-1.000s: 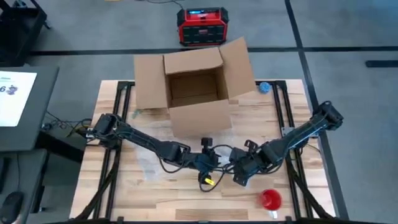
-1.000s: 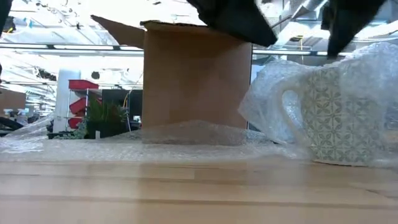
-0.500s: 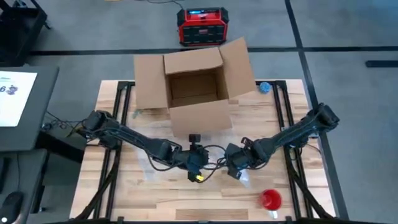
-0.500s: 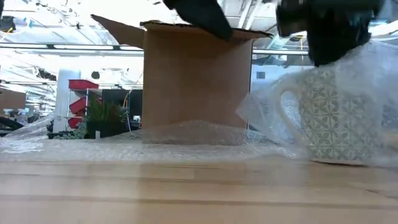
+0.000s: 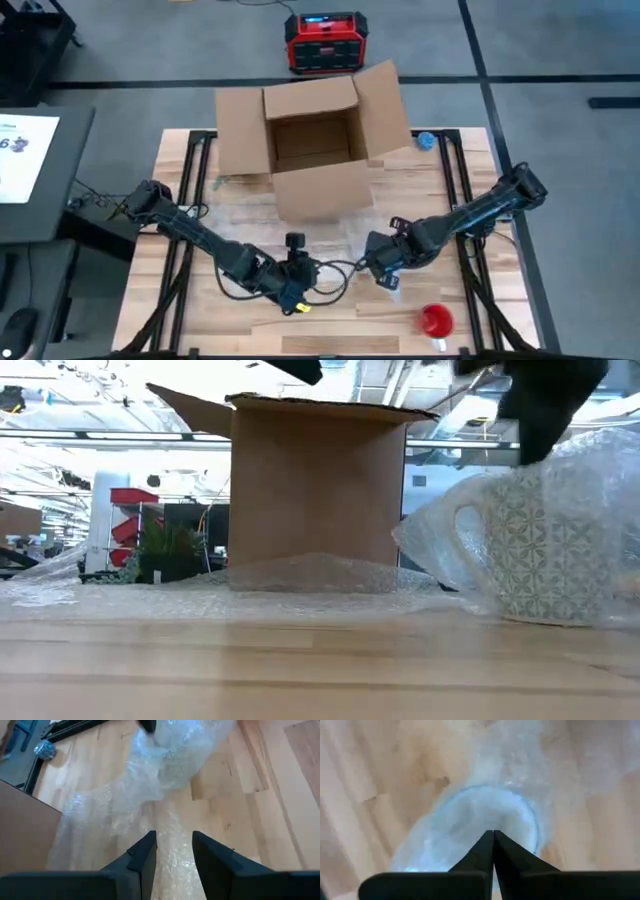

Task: Wrap mug
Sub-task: Wrap the green patterned mug into the bubble wrap, then put the green patterned mug into the cardboard box

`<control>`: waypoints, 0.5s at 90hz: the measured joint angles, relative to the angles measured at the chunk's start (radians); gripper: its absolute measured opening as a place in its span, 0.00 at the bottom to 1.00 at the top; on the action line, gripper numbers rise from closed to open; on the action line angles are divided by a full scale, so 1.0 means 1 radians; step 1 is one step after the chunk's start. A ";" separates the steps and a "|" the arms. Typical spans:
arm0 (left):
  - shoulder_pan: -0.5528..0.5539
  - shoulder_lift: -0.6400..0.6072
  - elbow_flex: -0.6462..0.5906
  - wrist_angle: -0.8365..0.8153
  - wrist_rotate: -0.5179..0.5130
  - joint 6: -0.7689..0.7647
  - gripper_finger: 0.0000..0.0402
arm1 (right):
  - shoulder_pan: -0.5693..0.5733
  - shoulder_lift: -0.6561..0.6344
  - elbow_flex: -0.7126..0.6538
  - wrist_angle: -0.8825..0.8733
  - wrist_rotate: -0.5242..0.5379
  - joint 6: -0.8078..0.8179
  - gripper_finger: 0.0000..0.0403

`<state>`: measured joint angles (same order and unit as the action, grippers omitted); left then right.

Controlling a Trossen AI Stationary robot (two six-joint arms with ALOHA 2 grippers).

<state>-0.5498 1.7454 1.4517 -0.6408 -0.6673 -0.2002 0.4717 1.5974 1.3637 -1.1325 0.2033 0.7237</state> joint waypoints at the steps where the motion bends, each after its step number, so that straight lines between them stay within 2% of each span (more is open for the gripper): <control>1: -0.003 0.000 0.000 0.001 -0.007 -0.001 0.27 | 0.006 0.000 0.009 -0.005 0.003 -0.002 0.00; 9: -0.022 0.000 0.000 -0.005 -0.043 -0.004 0.27 | 0.052 -0.002 0.058 -0.008 0.014 -0.026 0.01; 16: -0.035 0.000 0.000 -0.029 -0.053 -0.023 0.27 | 0.086 -0.002 0.060 0.029 0.010 -0.028 0.06; 34: -0.043 0.000 0.000 -0.084 -0.060 -0.096 0.27 | 0.121 0.030 -0.001 0.027 0.056 -0.023 0.35; 45: -0.051 0.000 0.000 -0.120 -0.060 -0.139 0.27 | 0.104 0.059 -0.063 0.073 0.055 -0.088 0.53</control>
<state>-0.6007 1.7458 1.4517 -0.7613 -0.7273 -0.3389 0.5757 1.6565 1.3009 -1.0591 0.2587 0.6359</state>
